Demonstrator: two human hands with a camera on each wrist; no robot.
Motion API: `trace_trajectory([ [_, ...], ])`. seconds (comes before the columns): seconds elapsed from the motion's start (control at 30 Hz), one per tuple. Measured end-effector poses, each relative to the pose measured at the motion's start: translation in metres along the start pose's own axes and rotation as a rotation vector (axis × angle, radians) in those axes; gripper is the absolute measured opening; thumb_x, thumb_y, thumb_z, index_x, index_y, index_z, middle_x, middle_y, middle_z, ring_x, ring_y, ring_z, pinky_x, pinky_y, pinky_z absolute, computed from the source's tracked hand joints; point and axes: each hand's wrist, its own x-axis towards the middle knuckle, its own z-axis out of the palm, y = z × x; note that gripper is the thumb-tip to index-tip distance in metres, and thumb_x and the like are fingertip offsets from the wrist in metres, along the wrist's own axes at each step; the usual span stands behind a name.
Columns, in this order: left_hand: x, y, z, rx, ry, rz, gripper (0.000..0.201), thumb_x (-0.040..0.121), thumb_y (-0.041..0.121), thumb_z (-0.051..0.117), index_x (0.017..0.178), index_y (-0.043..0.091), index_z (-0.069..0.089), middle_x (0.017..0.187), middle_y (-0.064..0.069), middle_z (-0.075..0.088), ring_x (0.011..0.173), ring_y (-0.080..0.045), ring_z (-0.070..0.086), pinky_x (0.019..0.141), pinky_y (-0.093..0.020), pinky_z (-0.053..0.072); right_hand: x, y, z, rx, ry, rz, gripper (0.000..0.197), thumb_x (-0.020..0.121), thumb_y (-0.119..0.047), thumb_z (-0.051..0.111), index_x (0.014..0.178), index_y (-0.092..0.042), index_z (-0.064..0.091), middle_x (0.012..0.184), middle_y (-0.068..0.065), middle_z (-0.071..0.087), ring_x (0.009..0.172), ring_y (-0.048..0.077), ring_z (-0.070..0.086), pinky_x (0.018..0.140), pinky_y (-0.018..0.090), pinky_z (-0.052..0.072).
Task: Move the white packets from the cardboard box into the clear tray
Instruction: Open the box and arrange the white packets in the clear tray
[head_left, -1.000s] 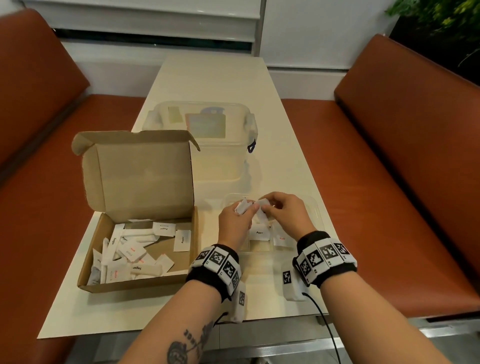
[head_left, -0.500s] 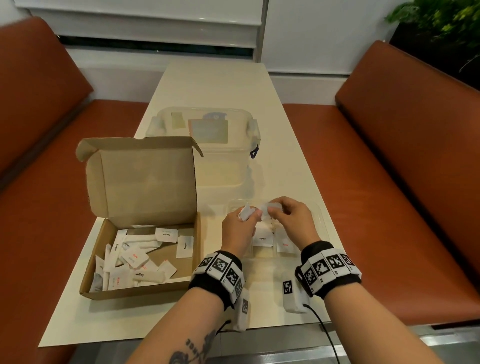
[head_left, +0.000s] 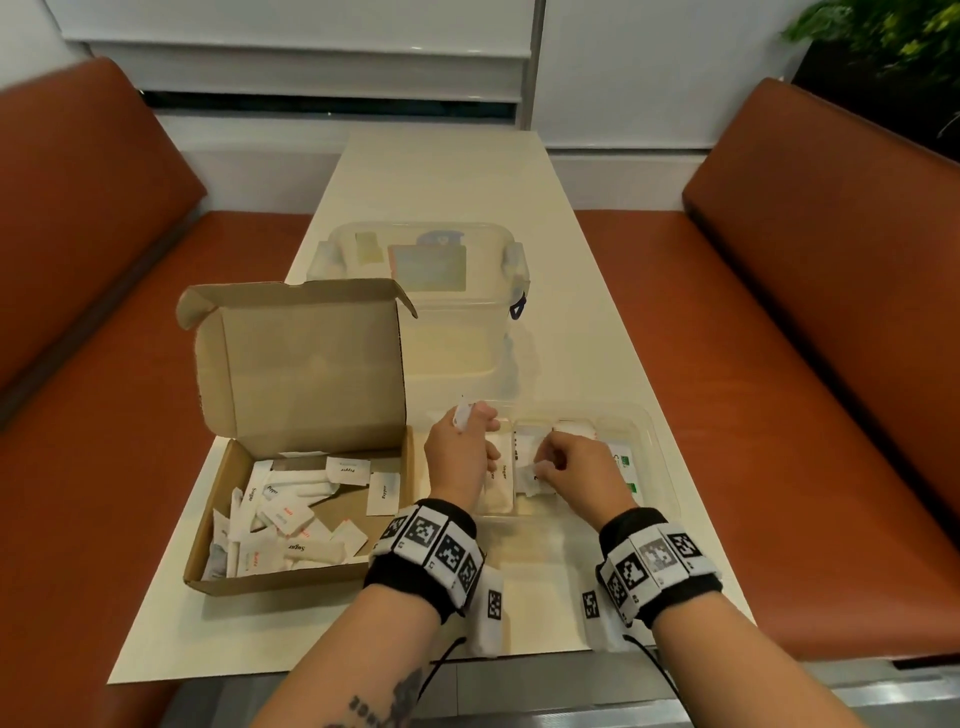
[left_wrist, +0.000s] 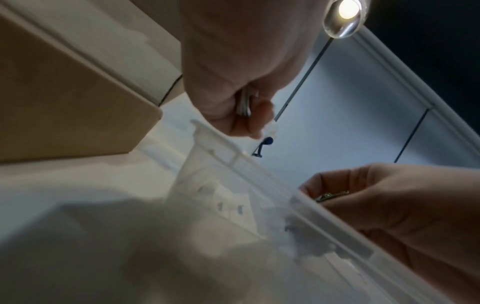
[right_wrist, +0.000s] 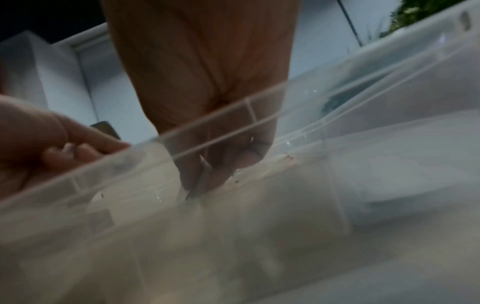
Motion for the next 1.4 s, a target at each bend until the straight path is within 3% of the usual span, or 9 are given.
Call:
trace_trajectory([
  [0.1, -0.002, -0.003, -0.001, -0.063, -0.031, -0.053, 0.017, 0.092, 0.020, 0.052, 0.083, 0.014, 0.065, 0.079, 0.000, 0.068, 0.046, -0.011, 0.057, 0.047, -0.022, 0.047, 0.002, -0.001, 0.005, -0.078, 0.019, 0.023, 0.005, 0.080, -0.013, 0.064, 0.076, -0.016, 0.063, 0.080, 0.004, 0.064, 0.085, 0.021, 0.055, 0.072, 0.030, 0.046],
  [0.27, -0.001, -0.006, -0.006, -0.141, -0.023, -0.093, 0.016, 0.092, 0.018, 0.052, 0.084, 0.011, 0.065, 0.078, -0.005, 0.066, 0.046, -0.009, 0.059, 0.046, -0.019, 0.047, 0.003, 0.004, 0.007, -0.191, 0.088, 0.038, 0.008, 0.078, -0.028, 0.072, 0.080, -0.020, 0.072, 0.092, -0.005, 0.049, 0.101, 0.018, 0.038, 0.081, 0.021, 0.028],
  [0.43, 0.000, -0.007, -0.006, -0.123, -0.025, -0.091, 0.021, 0.096, 0.021, 0.050, 0.084, 0.011, 0.065, 0.076, -0.006, 0.065, 0.046, -0.008, 0.059, 0.048, -0.019, 0.048, 0.002, 0.004, 0.006, -0.124, 0.170, 0.113, 0.012, 0.073, -0.035, 0.077, 0.076, -0.024, 0.073, 0.089, -0.005, 0.046, 0.094, 0.014, 0.030, 0.078, 0.021, 0.024],
  [0.6, -0.001, -0.007, -0.007, -0.080, -0.032, -0.073, 0.025, 0.098, 0.022, 0.047, 0.086, 0.009, 0.065, 0.076, -0.006, 0.064, 0.046, -0.007, 0.059, 0.048, -0.017, 0.048, 0.003, 0.000, 0.003, -0.265, 0.046, 0.093, 0.006, 0.081, -0.021, 0.068, 0.082, -0.017, 0.071, 0.092, 0.003, 0.060, 0.102, 0.022, 0.048, 0.082, 0.029, 0.045],
  [0.73, -0.002, -0.004, -0.006, -0.044, -0.041, -0.078, 0.026, 0.098, 0.022, 0.046, 0.091, 0.005, 0.065, 0.077, -0.007, 0.064, 0.051, -0.011, 0.059, 0.047, -0.016, 0.048, 0.004, -0.002, -0.004, -0.220, 0.070, 0.099, 0.009, 0.084, -0.019, 0.064, 0.080, -0.016, 0.072, 0.082, 0.004, 0.068, 0.096, 0.021, 0.056, 0.080, 0.032, 0.051],
  [0.87, -0.002, -0.003, -0.005, -0.031, -0.034, -0.080, 0.027, 0.098, 0.022, 0.046, 0.093, 0.003, 0.065, 0.078, -0.008, 0.064, 0.051, -0.013, 0.058, 0.047, -0.016, 0.048, 0.003, 0.000, -0.003, -0.124, 0.059, 0.114, 0.007, 0.079, -0.025, 0.072, 0.073, -0.021, 0.072, 0.080, 0.002, 0.069, 0.094, 0.020, 0.057, 0.080, 0.032, 0.050],
  [1.03, -0.003, -0.003, -0.005, -0.026, -0.039, -0.082, 0.024, 0.096, 0.019, 0.047, 0.088, 0.005, 0.065, 0.076, -0.008, 0.064, 0.047, -0.011, 0.058, 0.047, -0.017, 0.047, 0.004, 0.001, 0.008, -0.283, 0.036, 0.059, 0.004, 0.079, -0.023, 0.071, 0.076, -0.021, 0.071, 0.089, -0.001, 0.055, 0.101, 0.021, 0.047, 0.081, 0.028, 0.044],
  [1.23, -0.002, -0.003, -0.004, -0.045, -0.038, -0.105, 0.023, 0.096, 0.018, 0.048, 0.084, 0.007, 0.064, 0.073, -0.007, 0.063, 0.046, -0.011, 0.057, 0.047, -0.018, 0.047, 0.006, 0.002, 0.010, -0.324, 0.047, 0.001, 0.004, 0.081, -0.020, 0.067, 0.080, -0.017, 0.065, 0.089, 0.002, 0.060, 0.094, 0.021, 0.052, 0.075, 0.029, 0.045],
  [1.4, -0.002, -0.003, -0.004, -0.038, -0.031, -0.109, 0.024, 0.096, 0.019, 0.048, 0.083, 0.007, 0.064, 0.071, -0.006, 0.062, 0.045, -0.012, 0.057, 0.049, -0.021, 0.046, 0.005, 0.000, 0.010, -0.377, 0.010, -0.042, 0.022, 0.074, -0.030, 0.073, 0.079, -0.018, 0.055, 0.087, 0.001, 0.058, 0.089, 0.021, 0.049, 0.073, 0.031, 0.043],
])
